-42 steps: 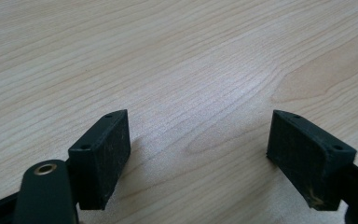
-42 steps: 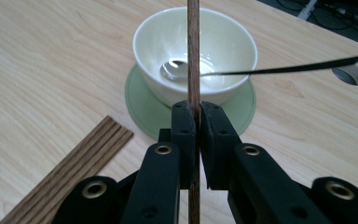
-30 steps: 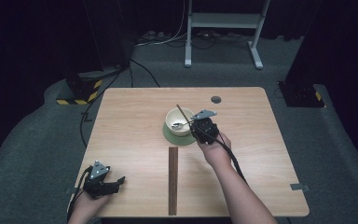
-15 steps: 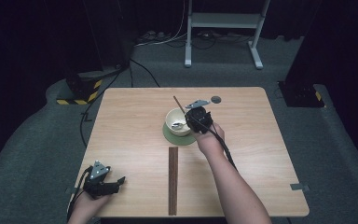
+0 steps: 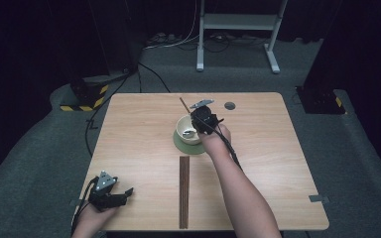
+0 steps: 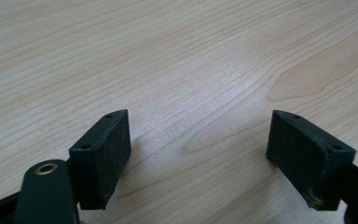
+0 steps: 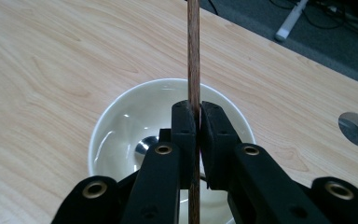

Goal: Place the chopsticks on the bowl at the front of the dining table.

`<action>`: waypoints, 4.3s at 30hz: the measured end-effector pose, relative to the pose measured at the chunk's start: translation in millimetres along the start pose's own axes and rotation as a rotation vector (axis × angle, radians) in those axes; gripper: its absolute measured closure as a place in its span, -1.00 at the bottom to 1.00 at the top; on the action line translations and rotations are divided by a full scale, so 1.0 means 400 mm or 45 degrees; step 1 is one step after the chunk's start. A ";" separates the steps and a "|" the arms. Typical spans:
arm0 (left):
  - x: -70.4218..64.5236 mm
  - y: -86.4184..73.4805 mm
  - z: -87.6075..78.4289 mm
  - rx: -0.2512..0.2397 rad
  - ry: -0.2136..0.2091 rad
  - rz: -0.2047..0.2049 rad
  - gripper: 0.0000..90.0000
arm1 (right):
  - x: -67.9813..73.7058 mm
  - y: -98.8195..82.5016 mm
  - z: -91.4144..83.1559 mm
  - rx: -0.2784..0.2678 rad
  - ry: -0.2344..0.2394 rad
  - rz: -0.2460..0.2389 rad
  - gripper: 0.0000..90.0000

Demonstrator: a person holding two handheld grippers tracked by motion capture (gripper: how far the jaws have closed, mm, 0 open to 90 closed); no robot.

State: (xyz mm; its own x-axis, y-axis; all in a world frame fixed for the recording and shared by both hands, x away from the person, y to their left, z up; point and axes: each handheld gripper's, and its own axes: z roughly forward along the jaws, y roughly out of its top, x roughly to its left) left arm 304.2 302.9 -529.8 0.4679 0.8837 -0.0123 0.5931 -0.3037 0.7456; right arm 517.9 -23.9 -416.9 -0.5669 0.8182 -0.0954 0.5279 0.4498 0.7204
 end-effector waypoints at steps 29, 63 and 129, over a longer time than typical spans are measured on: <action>0.000 0.000 0.000 -0.002 -0.002 0.000 -0.52 | -0.032 0.015 0.110 0.100 -0.010 0.097 0.88; 0.000 -0.001 0.000 -0.003 -0.008 0.005 -0.52 | -0.015 0.020 0.084 0.048 0.014 0.060 0.41; 0.001 0.000 0.000 0.000 -0.018 0.015 -0.52 | 0.246 -0.410 -0.109 -0.035 0.134 0.005 0.27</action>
State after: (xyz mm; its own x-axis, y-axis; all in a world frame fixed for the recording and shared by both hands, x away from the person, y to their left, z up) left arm 304.6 303.3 -529.6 0.4843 0.8748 -0.0126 0.5872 -0.3143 0.7459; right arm 348.1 -32.8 -514.3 -0.6291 0.7771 -0.0209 0.5134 0.4356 0.7394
